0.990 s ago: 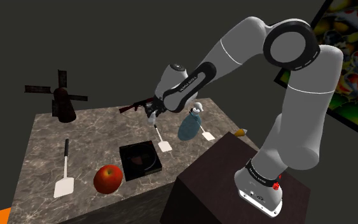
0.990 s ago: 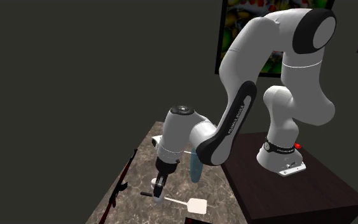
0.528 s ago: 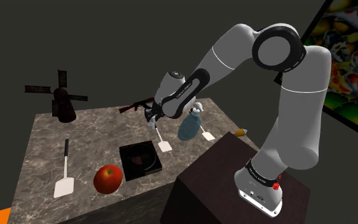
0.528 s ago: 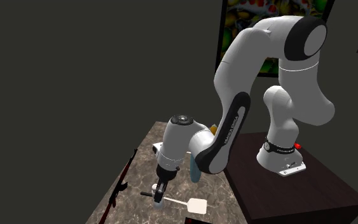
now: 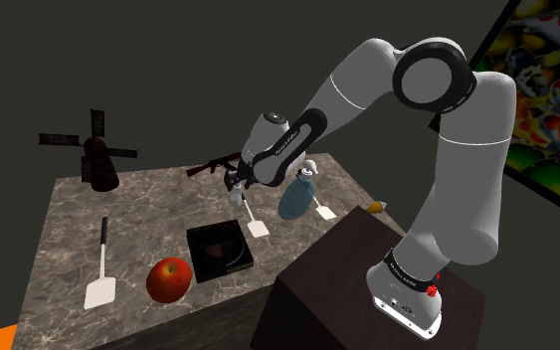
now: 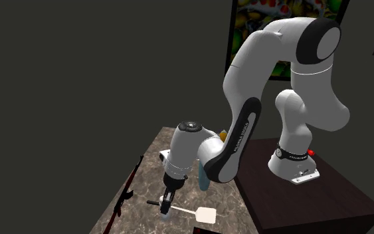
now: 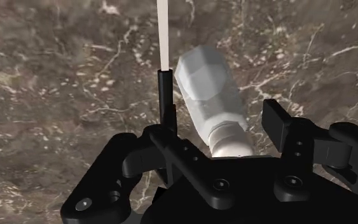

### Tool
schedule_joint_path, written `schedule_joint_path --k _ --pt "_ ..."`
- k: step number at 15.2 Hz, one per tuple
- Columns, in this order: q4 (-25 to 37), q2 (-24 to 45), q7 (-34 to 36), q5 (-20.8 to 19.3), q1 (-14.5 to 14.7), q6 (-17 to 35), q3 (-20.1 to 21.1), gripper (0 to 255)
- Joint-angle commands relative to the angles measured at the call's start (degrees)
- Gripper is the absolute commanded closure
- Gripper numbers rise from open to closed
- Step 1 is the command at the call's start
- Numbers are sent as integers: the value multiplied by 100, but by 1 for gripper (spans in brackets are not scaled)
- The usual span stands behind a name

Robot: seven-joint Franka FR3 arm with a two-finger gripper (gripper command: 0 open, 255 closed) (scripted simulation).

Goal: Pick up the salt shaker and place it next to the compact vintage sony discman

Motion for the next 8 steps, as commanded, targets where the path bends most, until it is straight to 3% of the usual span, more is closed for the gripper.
schedule_joint_path --k 1,5,8 --pt "0 0 0 0 0 0 0 0" --pt "0 0 0 0 0 0 0 0" --pt "-302 -667 80 -100 135 -366 -143 0"
